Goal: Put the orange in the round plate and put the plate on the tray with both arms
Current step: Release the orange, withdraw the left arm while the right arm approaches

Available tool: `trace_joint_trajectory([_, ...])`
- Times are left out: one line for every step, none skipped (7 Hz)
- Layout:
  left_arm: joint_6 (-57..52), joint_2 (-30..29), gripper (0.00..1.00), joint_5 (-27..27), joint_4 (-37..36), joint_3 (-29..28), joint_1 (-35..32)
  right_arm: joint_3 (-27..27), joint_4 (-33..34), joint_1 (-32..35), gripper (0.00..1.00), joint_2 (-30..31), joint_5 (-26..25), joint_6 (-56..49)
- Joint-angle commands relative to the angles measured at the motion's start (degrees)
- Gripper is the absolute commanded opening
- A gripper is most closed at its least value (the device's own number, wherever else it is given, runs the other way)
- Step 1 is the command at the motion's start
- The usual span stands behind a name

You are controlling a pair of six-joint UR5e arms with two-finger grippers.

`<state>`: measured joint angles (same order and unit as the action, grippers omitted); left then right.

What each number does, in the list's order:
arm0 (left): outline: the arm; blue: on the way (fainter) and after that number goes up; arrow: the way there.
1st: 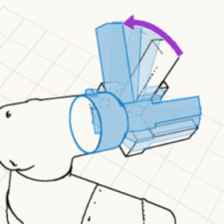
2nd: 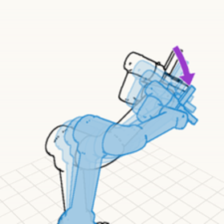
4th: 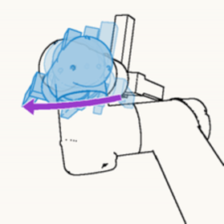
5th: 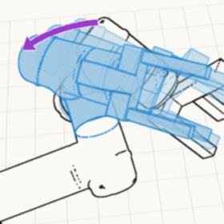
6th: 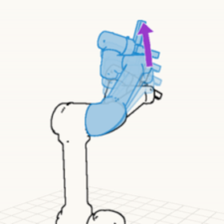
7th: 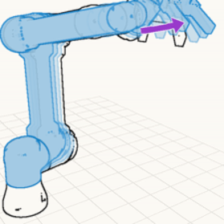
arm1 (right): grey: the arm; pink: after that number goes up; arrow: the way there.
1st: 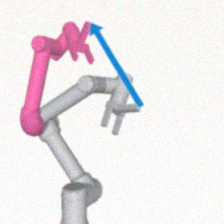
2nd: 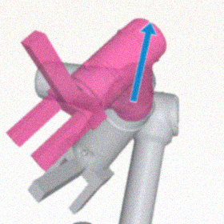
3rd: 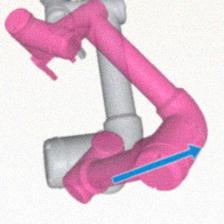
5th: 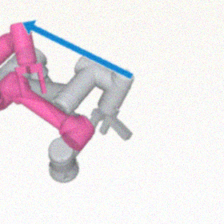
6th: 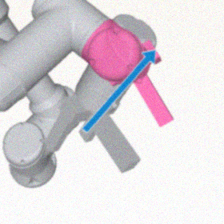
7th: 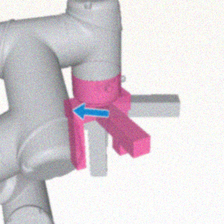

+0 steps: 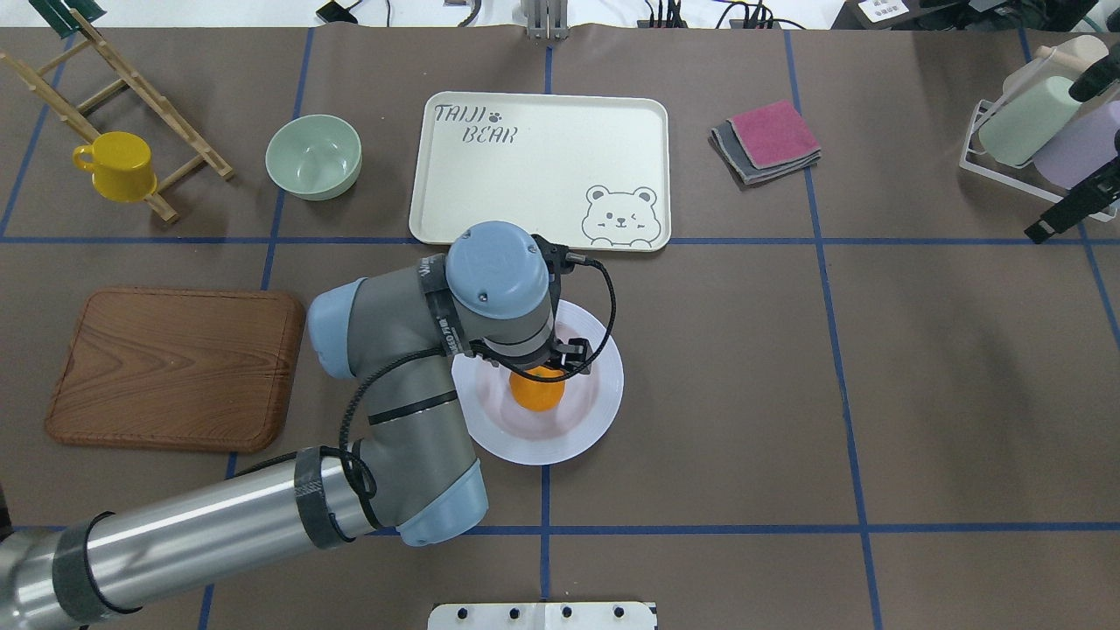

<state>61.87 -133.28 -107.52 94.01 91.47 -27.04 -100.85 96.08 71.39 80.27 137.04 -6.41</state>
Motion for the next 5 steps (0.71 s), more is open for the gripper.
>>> trace_joint_trajectory([-9.1, 11.1, 0.99, -2.0, -0.2, 11.4, -4.1, -0.3, -4.2, -3.4, 0.99, -1.8, 0.2, 14.4])
trace_joint_trajectory([-13.7, 14.9, 0.99, -4.5, -0.1, 12.8, -7.8, 0.6, -15.9, -7.5, 0.99, -1.8, 0.3, 30.8])
trace_joint_trajectory([-16.1, 18.2, 0.99, -6.5, 0.6, 14.5, -10.7, 2.0, -28.0, -11.9, 0.99, -1.8, -0.5, 46.0])
trace_joint_trajectory([-20.5, 21.7, 0.99, -7.3, 0.8, 16.5, -13.6, 2.2, -37.4, -14.6, 0.99, -1.8, -2.3, 59.5])
trace_joint_trajectory([-25.8, 23.3, 0.99, -9.9, 0.8, 16.2, -17.0, 2.3, -46.1, -16.7, 0.99, -1.7, -4.9, 72.2])
